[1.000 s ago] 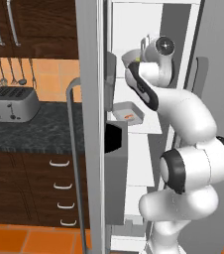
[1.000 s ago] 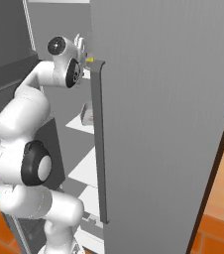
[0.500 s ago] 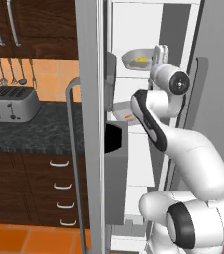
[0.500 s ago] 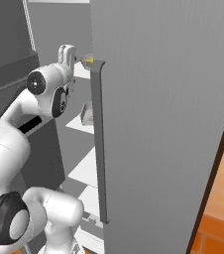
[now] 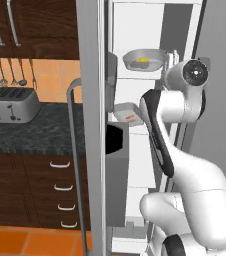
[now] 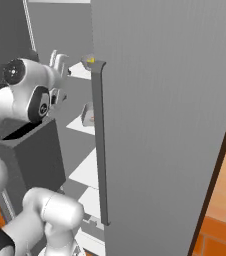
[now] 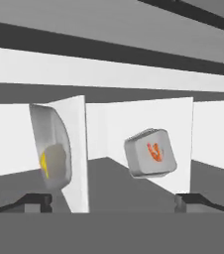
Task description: Take the meat container that has the shrimp and place it on the second highest rack of the freezer. Then take the vegetable container that has the mushroom and lemon and place it on the highest rack of the freezer.
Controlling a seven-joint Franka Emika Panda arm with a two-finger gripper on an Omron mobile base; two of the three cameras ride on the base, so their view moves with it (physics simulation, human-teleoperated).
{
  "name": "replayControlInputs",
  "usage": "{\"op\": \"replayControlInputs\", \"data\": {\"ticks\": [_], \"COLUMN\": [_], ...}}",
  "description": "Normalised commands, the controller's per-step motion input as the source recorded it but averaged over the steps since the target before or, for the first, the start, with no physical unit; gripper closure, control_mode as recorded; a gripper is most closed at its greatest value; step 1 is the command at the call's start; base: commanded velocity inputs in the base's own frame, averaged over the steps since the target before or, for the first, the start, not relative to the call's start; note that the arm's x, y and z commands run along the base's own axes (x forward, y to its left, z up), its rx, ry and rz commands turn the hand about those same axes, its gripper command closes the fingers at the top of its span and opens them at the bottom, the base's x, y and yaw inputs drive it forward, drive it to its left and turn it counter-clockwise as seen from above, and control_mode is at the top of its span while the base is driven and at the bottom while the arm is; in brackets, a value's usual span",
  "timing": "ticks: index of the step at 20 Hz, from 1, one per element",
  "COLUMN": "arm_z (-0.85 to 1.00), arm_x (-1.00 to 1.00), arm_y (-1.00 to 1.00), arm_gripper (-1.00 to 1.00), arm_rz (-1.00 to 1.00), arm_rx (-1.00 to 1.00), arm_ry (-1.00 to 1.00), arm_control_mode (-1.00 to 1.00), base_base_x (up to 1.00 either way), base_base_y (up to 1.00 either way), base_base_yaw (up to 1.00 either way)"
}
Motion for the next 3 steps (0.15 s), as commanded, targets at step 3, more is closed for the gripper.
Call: {"op": "replayControlInputs", "data": {"ticks": [3], "arm_z": [-0.4], "arm_x": [-1.0], "arm_y": [-0.18], "arm_gripper": [-1.0], "arm_rz": [0.0], "arm_rx": [0.06], "arm_ry": [0.47], "arm_control_mode": [-1.0], "base_base_x": [0.0], "base_base_y": [0.0], "base_base_yaw": [0.0]}}
